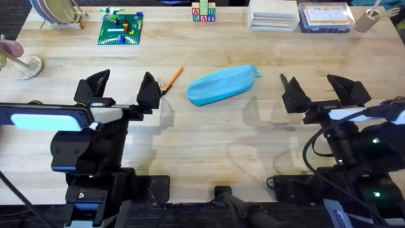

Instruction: Unzip the bag, pick up the pens from the table one at a time and place them inside, then zip the bag closed.

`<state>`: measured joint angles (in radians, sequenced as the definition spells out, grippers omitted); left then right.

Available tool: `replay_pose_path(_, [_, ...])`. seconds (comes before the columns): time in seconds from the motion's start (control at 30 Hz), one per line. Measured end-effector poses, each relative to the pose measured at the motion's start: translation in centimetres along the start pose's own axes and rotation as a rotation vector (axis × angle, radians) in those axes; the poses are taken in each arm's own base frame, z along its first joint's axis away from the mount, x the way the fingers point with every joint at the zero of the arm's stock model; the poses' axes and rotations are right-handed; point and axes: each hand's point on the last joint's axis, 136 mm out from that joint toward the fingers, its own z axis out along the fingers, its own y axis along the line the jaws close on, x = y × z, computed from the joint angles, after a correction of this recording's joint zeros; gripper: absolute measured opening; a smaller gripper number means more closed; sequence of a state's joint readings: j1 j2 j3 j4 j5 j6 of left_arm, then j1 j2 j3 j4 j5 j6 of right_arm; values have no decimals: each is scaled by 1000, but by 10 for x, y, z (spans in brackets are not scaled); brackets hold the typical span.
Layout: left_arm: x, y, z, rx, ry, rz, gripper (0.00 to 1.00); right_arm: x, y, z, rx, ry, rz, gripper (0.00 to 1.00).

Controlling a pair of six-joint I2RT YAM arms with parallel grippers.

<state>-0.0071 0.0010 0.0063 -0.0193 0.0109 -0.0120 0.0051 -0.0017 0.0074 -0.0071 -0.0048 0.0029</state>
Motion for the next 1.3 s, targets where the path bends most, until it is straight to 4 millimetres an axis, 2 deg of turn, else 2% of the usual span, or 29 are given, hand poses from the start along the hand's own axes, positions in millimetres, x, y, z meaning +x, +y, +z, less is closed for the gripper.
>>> replay_pose_path(0.83, [1,0,0,0,8,0,992,-1,1,-1,-4,12,43,998])
replay_pose_path(0.87, [3,0,-1,-1,19,0,992,-1,1,-2,-4,14,47,998])
replay_pose_path(0.9, [4,0,-4,-1,59,-1,992,-13,2,-4,-11,-6,54,998])
replay_pose_path(1.03, [-10,0,-12,-2,91,-1,992,-36,3,-12,-12,-29,56,998])
replay_pose_path(1.2, [-33,1,-25,-9,104,-1,992,-47,3,-25,-11,23,60,997])
replay_pose_path(1.23, [-46,1,-30,-9,109,-1,992,-55,3,-32,-10,34,63,997])
replay_pose_path(1.3, [-55,0,-31,-10,116,-3,992,-62,3,-36,-10,41,66,997])
